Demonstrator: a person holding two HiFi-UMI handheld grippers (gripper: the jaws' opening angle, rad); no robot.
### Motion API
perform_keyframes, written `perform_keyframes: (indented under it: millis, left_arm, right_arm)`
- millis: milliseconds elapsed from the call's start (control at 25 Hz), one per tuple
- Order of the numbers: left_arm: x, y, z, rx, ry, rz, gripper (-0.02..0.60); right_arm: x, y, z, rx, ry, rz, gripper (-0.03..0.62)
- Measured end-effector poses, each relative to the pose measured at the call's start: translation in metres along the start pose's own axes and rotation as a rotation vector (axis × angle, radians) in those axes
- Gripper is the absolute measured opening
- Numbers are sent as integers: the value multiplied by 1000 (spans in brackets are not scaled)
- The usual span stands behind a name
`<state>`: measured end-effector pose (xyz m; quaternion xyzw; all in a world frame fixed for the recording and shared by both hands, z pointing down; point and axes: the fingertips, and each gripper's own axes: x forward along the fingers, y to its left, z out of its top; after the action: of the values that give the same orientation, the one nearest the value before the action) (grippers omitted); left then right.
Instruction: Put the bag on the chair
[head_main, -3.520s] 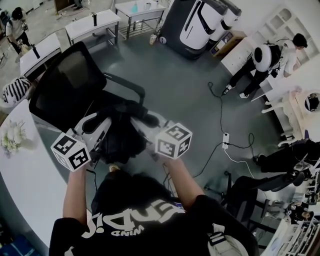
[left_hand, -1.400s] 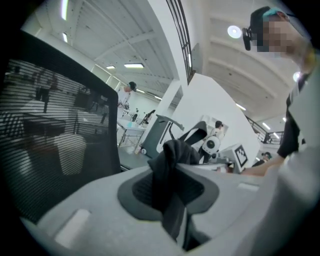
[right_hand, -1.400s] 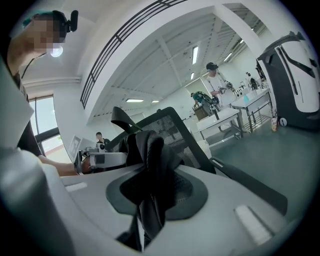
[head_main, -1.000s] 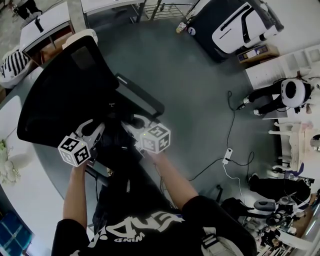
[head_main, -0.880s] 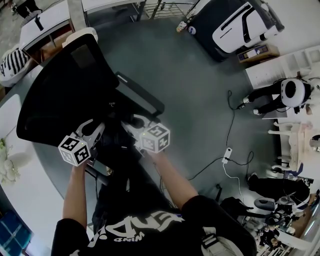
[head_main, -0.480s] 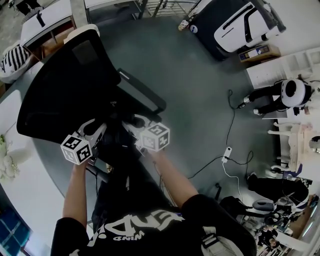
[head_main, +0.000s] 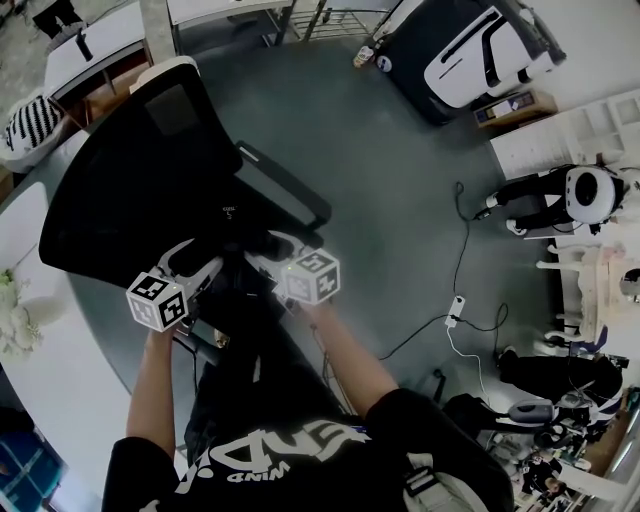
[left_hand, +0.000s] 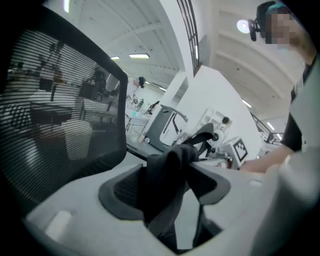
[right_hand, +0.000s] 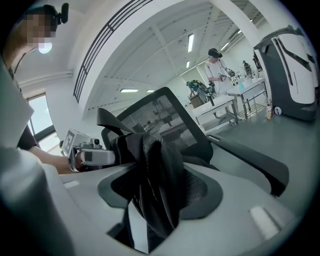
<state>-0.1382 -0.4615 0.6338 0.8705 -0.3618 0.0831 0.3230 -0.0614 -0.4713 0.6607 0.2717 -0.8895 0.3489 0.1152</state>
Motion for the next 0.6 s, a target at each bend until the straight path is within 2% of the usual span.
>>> perform_keyframes:
  millis: [360,600]
  left_arm:
    - [-14,-15,-15,27,26,20,363]
    - [-30,-30,-17,45,29,12,370]
  right_arm:
    - [-19,7,-19,-35,7,-25,282]
    - [-36,26,-23,-14,6,-33,313]
